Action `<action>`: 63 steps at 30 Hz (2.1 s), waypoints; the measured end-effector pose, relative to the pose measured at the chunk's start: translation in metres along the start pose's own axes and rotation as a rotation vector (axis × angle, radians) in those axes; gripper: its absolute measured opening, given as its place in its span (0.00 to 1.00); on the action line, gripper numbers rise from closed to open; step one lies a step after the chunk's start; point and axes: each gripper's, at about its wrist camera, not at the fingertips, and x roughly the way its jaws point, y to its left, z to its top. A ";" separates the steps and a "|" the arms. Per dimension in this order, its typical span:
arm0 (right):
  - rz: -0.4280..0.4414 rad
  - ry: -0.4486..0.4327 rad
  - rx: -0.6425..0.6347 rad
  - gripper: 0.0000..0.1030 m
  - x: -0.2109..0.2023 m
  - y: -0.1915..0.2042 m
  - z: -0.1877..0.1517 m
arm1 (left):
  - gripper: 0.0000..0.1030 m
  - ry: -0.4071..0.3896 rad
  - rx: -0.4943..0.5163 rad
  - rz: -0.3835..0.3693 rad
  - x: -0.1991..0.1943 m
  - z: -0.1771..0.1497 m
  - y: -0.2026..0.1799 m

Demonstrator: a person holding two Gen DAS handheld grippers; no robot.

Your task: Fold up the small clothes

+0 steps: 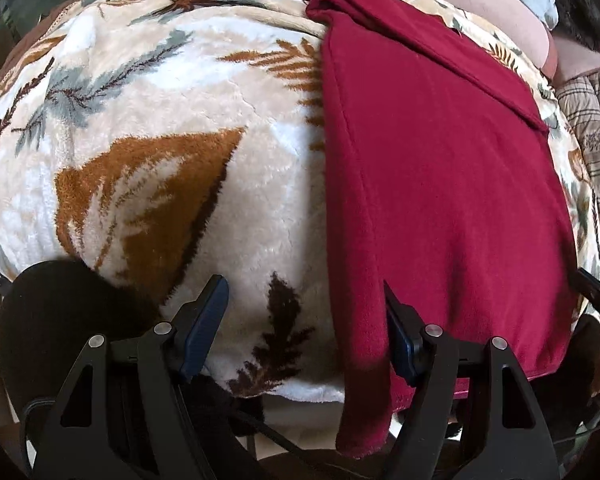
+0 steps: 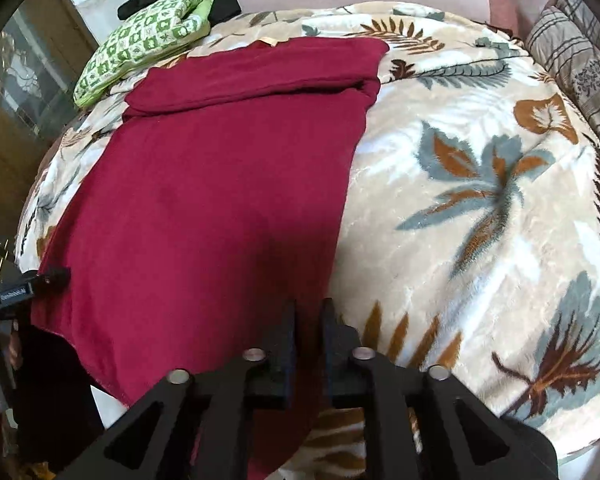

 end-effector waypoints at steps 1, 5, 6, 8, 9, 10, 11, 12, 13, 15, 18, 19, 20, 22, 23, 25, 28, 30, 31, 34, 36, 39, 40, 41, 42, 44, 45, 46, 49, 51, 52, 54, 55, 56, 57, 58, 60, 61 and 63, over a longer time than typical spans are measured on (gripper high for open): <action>0.006 0.008 0.006 0.60 -0.002 -0.001 -0.003 | 0.72 -0.002 -0.002 0.001 0.000 0.000 0.000; 0.011 0.085 0.032 0.62 0.006 -0.003 -0.018 | 0.78 -0.013 -0.017 0.002 0.005 0.000 -0.003; 0.018 0.093 0.041 0.62 0.008 -0.003 -0.021 | 0.81 -0.014 -0.008 0.006 0.005 -0.001 -0.004; 0.016 0.071 0.055 0.62 0.007 -0.002 -0.027 | 0.82 0.003 0.016 0.011 0.007 0.000 -0.007; 0.018 0.067 0.069 0.62 0.007 -0.002 -0.028 | 0.82 0.010 0.014 0.008 0.009 0.003 -0.009; 0.033 0.068 0.086 0.63 0.007 -0.002 -0.029 | 0.82 0.018 0.011 0.004 0.009 0.004 -0.008; 0.063 0.068 0.105 0.63 0.006 -0.002 -0.030 | 0.83 0.028 0.010 0.001 0.009 0.004 -0.008; 0.075 0.069 0.107 0.63 0.006 -0.001 -0.031 | 0.83 0.043 0.013 -0.002 0.010 0.006 -0.008; 0.077 0.070 0.097 0.63 0.006 0.001 -0.033 | 0.83 0.048 0.017 -0.002 0.010 0.006 -0.008; 0.074 0.067 0.076 0.63 0.008 0.003 -0.035 | 0.82 0.055 0.026 -0.002 0.012 0.009 -0.011; 0.075 0.052 0.096 0.26 0.010 -0.001 -0.033 | 0.76 0.053 0.036 -0.005 0.012 0.011 -0.012; 0.091 0.052 0.107 0.22 0.011 -0.001 -0.031 | 0.72 0.047 0.040 -0.005 0.011 0.012 -0.012; 0.103 0.051 0.107 0.19 0.011 -0.001 -0.030 | 0.63 0.043 0.043 -0.006 0.009 0.011 -0.012; 0.139 0.048 0.093 0.12 0.008 0.001 -0.028 | 0.40 0.033 0.051 -0.022 0.003 0.012 -0.011; 0.153 0.045 0.086 0.12 0.006 0.002 -0.026 | 0.20 0.032 0.050 -0.047 0.000 0.015 -0.010; 0.228 0.021 0.098 0.11 0.001 0.003 -0.020 | 0.11 0.028 0.059 -0.058 -0.003 0.020 -0.010; 0.309 -0.018 0.109 0.11 -0.007 0.004 -0.013 | 0.09 0.022 0.059 -0.075 -0.006 0.031 -0.010; 0.344 -0.055 0.106 0.11 -0.014 0.007 -0.006 | 0.09 0.010 0.031 -0.140 -0.012 0.039 -0.006; 0.361 -0.074 0.105 0.11 -0.017 0.008 -0.002 | 0.09 0.001 0.025 -0.150 -0.015 0.045 -0.004; 0.381 -0.120 0.107 0.10 -0.027 0.006 0.013 | 0.08 -0.033 0.003 -0.186 -0.023 0.067 -0.002; 0.404 -0.160 0.118 0.10 -0.033 0.000 0.025 | 0.05 -0.071 -0.001 -0.190 -0.029 0.084 -0.005; 0.424 -0.199 0.134 0.10 -0.033 -0.004 0.052 | 0.05 -0.103 -0.006 -0.205 -0.032 0.109 -0.006; 0.424 -0.209 0.135 0.10 -0.031 -0.002 0.062 | 0.05 -0.107 -0.004 -0.205 -0.032 0.115 -0.006; 0.427 -0.214 0.140 0.10 -0.028 -0.002 0.074 | 0.05 -0.106 -0.002 -0.199 -0.032 0.120 -0.006; 0.429 -0.212 0.145 0.10 -0.027 -0.006 0.084 | 0.05 -0.094 0.004 -0.206 -0.033 0.123 -0.002; 0.423 -0.208 0.141 0.10 -0.024 -0.005 0.099 | 0.05 -0.073 0.003 -0.250 -0.031 0.123 -0.001; 0.425 -0.208 0.132 0.10 -0.023 -0.003 0.103 | 0.05 -0.059 0.001 -0.248 -0.030 0.119 0.001; 0.424 -0.207 0.114 0.10 -0.023 -0.001 0.104 | 0.05 -0.043 0.000 -0.241 -0.027 0.116 0.001; 0.418 -0.192 0.110 0.10 -0.022 -0.004 0.099 | 0.05 0.016 0.023 -0.197 -0.019 0.099 -0.001; 0.426 -0.190 0.131 0.10 -0.022 -0.010 0.094 | 0.19 0.050 0.013 -0.184 -0.015 0.085 0.002; 0.429 -0.191 0.137 0.10 -0.022 -0.012 0.090 | 0.27 0.068 0.007 -0.182 -0.013 0.079 0.003; 0.436 -0.192 0.142 0.10 -0.024 -0.016 0.084 | 0.54 0.084 -0.011 -0.186 -0.011 0.069 0.004; 0.435 -0.192 0.141 0.10 -0.025 -0.016 0.082 | 0.56 0.079 -0.029 -0.199 -0.011 0.064 0.006; 0.433 -0.191 0.141 0.10 -0.025 -0.016 0.079 | 0.56 0.083 -0.052 -0.218 -0.010 0.060 0.007; 0.435 -0.191 0.142 0.10 -0.027 -0.017 0.077 | 0.56 0.098 -0.064 -0.231 -0.007 0.057 0.007; 0.437 -0.191 0.142 0.10 -0.028 -0.017 0.074 | 0.56 0.120 -0.067 -0.241 -0.003 0.054 0.005; 0.440 -0.196 0.143 0.10 -0.030 -0.018 0.069 | 0.56 0.154 -0.057 -0.237 0.007 0.047 0.000; 0.444 -0.198 0.144 0.10 -0.031 -0.019 0.067 | 0.56 0.154 -0.043 -0.224 0.010 0.044 -0.004; 0.455 -0.196 0.158 0.10 -0.030 -0.022 0.063 | 0.47 0.123 -0.001 -0.197 0.009 0.042 -0.011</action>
